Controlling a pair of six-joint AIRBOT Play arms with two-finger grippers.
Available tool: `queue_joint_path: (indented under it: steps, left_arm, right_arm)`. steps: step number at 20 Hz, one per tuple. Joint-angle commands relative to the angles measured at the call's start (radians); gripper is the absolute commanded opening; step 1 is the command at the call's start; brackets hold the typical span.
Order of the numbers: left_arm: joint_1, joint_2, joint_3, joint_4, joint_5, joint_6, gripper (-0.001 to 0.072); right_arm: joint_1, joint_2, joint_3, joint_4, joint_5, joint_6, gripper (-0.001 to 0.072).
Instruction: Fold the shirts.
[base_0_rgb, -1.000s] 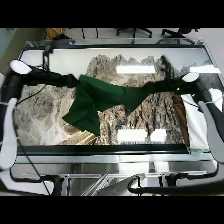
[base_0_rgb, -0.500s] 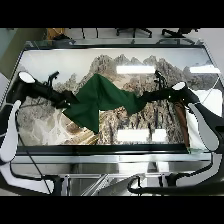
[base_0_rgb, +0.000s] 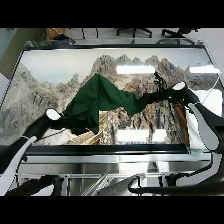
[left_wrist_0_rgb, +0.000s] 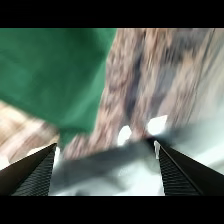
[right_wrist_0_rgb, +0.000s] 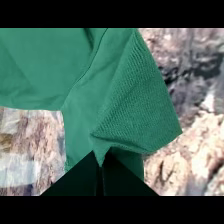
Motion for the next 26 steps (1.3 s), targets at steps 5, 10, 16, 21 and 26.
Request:
queue_joint_path:
  steps: [5, 10, 16, 21, 26]
  left_arm:
    - [-0.09, -0.116, 0.01, 0.027, 0.193, -0.029, 0.0434]
    - [0.003, -0.175, 0.098, 0.099, 0.072, -0.014, 0.0024]
    - [0.075, -0.135, 0.174, 0.098, -0.07, 0.07, 0.0017]
    - [0.088, 0.033, 0.167, 0.225, -0.13, 0.011, 0.0024]
    - [0.027, 0.124, -0.022, 0.216, 0.012, -0.081, 0.0707]
  right_arm:
    - [0.0, 0.0, 0.0, 0.002, 0.043, -0.016, 0.0016]
    - [-0.001, 0.002, 0.0, 0.003, 0.043, -0.015, 0.0016]
    - [-0.001, 0.022, 0.0, 0.003, 0.043, -0.015, 0.0016]
    - [-0.001, 0.022, 0.0, 0.003, 0.043, -0.015, 0.0017]
    - [0.0, 0.022, 0.0, 0.003, 0.043, -0.016, 0.0016]
